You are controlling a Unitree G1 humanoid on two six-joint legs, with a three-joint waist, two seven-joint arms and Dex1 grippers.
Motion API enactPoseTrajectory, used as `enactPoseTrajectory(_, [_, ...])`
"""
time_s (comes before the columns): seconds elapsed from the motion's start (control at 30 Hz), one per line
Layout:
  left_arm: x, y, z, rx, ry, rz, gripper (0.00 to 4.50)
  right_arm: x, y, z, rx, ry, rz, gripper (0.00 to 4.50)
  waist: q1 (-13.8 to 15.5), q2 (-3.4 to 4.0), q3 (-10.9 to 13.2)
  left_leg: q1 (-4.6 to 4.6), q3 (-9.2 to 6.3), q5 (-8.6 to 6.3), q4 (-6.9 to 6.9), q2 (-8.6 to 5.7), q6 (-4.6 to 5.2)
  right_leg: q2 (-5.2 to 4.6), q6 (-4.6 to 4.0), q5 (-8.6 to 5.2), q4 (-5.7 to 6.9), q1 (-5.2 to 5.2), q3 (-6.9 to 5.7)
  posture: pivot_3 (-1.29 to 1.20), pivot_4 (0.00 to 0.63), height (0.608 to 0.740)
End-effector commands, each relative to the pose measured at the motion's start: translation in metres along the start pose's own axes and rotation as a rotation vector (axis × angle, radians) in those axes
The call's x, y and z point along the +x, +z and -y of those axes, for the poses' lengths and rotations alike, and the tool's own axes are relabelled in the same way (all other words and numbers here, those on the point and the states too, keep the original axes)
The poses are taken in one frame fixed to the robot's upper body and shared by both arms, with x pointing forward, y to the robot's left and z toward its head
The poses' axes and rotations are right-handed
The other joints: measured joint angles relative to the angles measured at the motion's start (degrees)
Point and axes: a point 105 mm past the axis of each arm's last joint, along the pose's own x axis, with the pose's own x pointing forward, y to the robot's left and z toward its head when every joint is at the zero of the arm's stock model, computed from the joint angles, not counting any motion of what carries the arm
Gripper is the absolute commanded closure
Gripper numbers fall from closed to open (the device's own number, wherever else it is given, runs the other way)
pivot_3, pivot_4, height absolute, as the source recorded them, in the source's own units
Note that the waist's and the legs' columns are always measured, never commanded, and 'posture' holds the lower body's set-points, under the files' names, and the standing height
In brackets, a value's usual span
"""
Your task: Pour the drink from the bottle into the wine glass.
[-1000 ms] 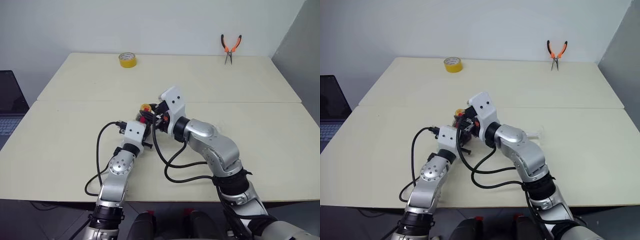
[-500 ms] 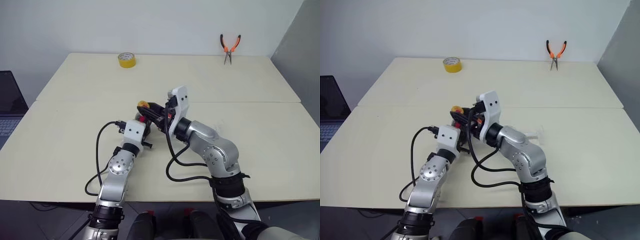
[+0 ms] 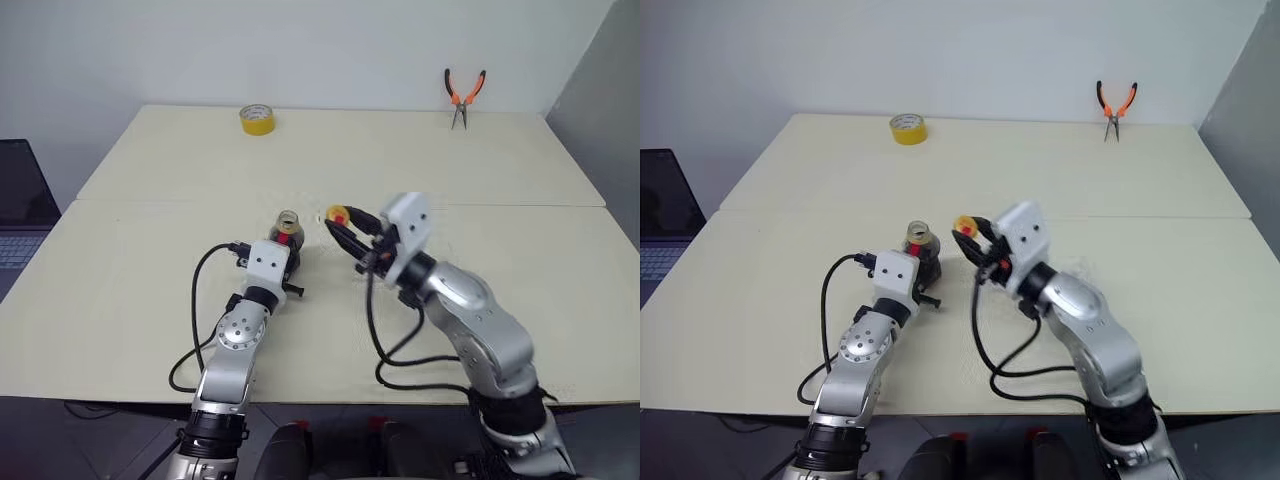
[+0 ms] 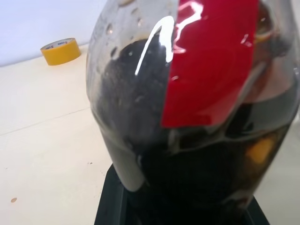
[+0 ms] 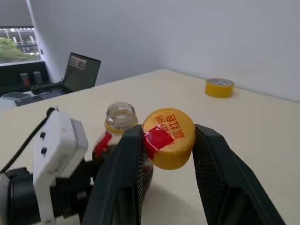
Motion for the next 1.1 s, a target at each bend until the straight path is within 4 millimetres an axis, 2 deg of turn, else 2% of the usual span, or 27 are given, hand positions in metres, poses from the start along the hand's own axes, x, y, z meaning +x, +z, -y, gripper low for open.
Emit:
enactPoseTrajectory(0.03, [0.001,0.024,-0.007,-0.018,0.032,0.087,3.82,-0.022,0.010,0.019,-0.047,-0.118,0.042,3.28,0.02,0.00,0.01,0.03,-0.01,0.00,0.01,0.00,0.00,0.00,0.00,0.00,0.00,0.02,0.00,0.00,0.150,0.740])
enactPoseTrajectory(0.1, [0.002,0.025,-0.010,-0.047,0.053,0.091,3.82,-0.046,-0.002,0.045,-0.092,-0.261,-0.001,3.28,0.10,-0.01,0.01,0.04,0.00,0.00,0.00,0.00,0.00,0.00,0.01,-0.01,0.00,0.04,-0.01,0.00,0.150,0.740])
enactPoseTrajectory(0.17, [0.002,0.025,-0.014,-0.077,0.074,0.085,3.82,-0.078,-0.014,0.072,-0.112,-0.410,-0.022,3.28,0.36,-0.05,0.03,0.04,0.00,0.00,0.00,-0.02,0.00,0.00,0.05,-0.03,-0.02,0.06,-0.01,0.00,0.150,0.740])
enactPoseTrajectory(0.23, [0.002,0.025,-0.013,-0.082,0.071,0.084,3.82,-0.103,-0.028,0.083,-0.121,-0.473,-0.047,3.28,0.49,-0.07,0.05,0.03,0.02,0.00,-0.01,-0.04,-0.01,0.00,0.10,-0.06,-0.04,0.07,0.01,0.00,0.150,0.740])
enactPoseTrajectory(0.33, [0.003,0.025,-0.012,-0.079,0.064,0.086,3.82,-0.132,-0.051,0.086,-0.140,-0.501,-0.107,3.28,0.49,-0.07,0.05,0.08,0.06,0.00,-0.02,-0.05,-0.01,0.00,0.12,-0.07,-0.04,0.09,0.05,0.00,0.150,0.740])
enactPoseTrajectory(0.5, [0.003,0.026,-0.014,-0.075,0.066,0.088,3.82,-0.146,-0.076,0.078,-0.078,-0.483,-0.174,3.28,-0.03,-0.05,0.06,0.17,0.09,0.00,-0.02,0.03,-0.01,0.09,0.12,-0.07,0.03,0.10,0.11,0.00,0.150,0.740])
enactPoseTrajectory(0.7, [0.003,0.025,-0.014,-0.074,0.066,0.086,3.82,-0.148,-0.107,0.079,0.029,-0.508,-0.275,3.28,0.11,-0.05,0.06,0.14,0.09,0.00,-0.01,0.03,-0.01,0.11,0.11,-0.07,-0.01,0.11,0.14,0.00,0.150,0.740])
enactPoseTrajectory(0.87, [0.004,0.026,-0.015,-0.072,0.067,0.089,3.82,-0.153,-0.122,0.091,0.080,-0.573,-0.333,1.64,0.24,-0.05,0.06,0.13,0.11,0.00,0.00,-0.02,-0.01,0.06,0.11,-0.07,-0.01,0.11,0.15,0.00,0.150,0.740])
enactPoseTrajectory(1.0, [0.004,0.026,-0.016,-0.069,0.069,0.089,3.82,-0.155,-0.127,0.088,0.097,-0.539,-0.369,0.26,0.39,-0.06,0.05,0.14,0.10,0.00,0.01,-0.02,-0.01,0.07,0.11,-0.07,-0.01,0.13,0.15,0.00,0.150,0.740])
enactPoseTrajectory(1.03, [0.004,0.026,-0.016,-0.069,0.069,0.089,3.82,-0.155,-0.128,0.085,0.109,-0.518,-0.382,0.00,0.48,-0.06,0.05,0.14,0.10,0.00,0.01,-0.02,-0.01,0.07,0.11,-0.07,-0.01,0.14,0.14,0.00,0.150,0.740])
enactPoseTrajectory(1.1, [0.004,0.026,-0.016,-0.069,0.069,0.090,3.82,-0.157,-0.129,0.083,0.124,-0.502,-0.392,0.00,0.62,-0.07,0.04,0.15,0.10,0.00,0.04,-0.03,-0.01,0.06,0.12,-0.07,-0.01,0.16,0.14,0.00,0.150,0.740])
